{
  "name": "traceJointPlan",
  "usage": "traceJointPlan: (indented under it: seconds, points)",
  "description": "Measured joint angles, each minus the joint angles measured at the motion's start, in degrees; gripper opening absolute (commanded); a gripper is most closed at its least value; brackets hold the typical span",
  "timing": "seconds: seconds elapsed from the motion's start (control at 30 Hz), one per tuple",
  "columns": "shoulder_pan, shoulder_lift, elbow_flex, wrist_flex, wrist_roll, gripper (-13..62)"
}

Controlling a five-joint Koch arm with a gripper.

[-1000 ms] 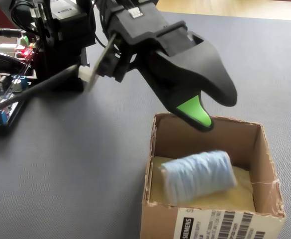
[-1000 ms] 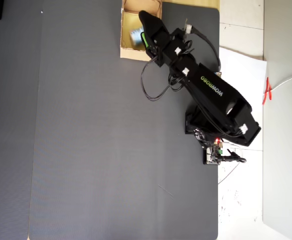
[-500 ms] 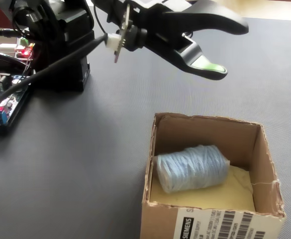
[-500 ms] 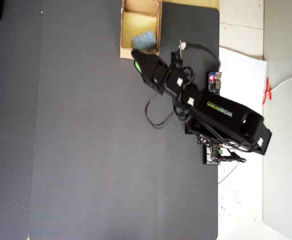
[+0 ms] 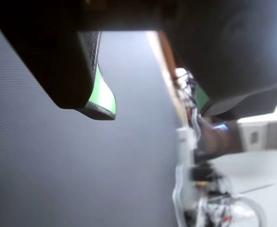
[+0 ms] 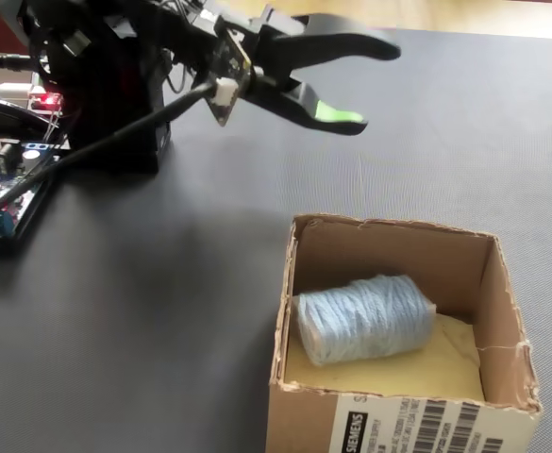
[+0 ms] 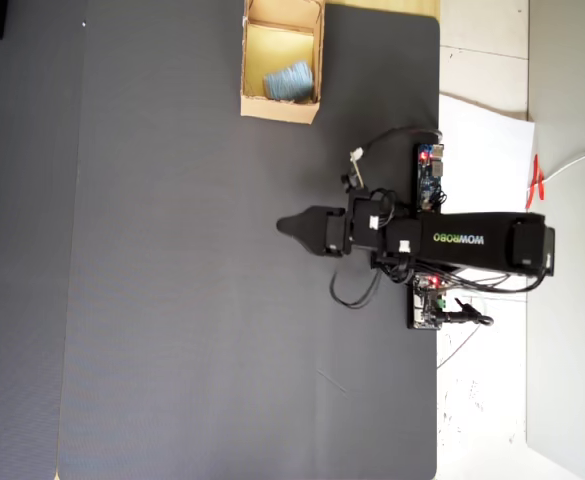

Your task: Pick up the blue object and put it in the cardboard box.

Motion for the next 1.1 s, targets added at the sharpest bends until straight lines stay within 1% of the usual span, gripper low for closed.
traceJointPlan:
  seconds: [0.17, 0.27, 0.3, 0.4, 1.1]
  points:
    - [-2.64, 0.18, 0.97, 0.88, 0.00, 34.7]
    - [-2.81, 0.18, 0.97, 8.70, 0.09, 34.7]
    - [-2.90, 0.18, 0.97, 14.77, 0.09, 34.7]
    - [-2.90, 0.18, 0.97, 19.07, 0.00, 34.6]
    - [-2.55, 0.18, 0.97, 19.34, 0.00, 34.6]
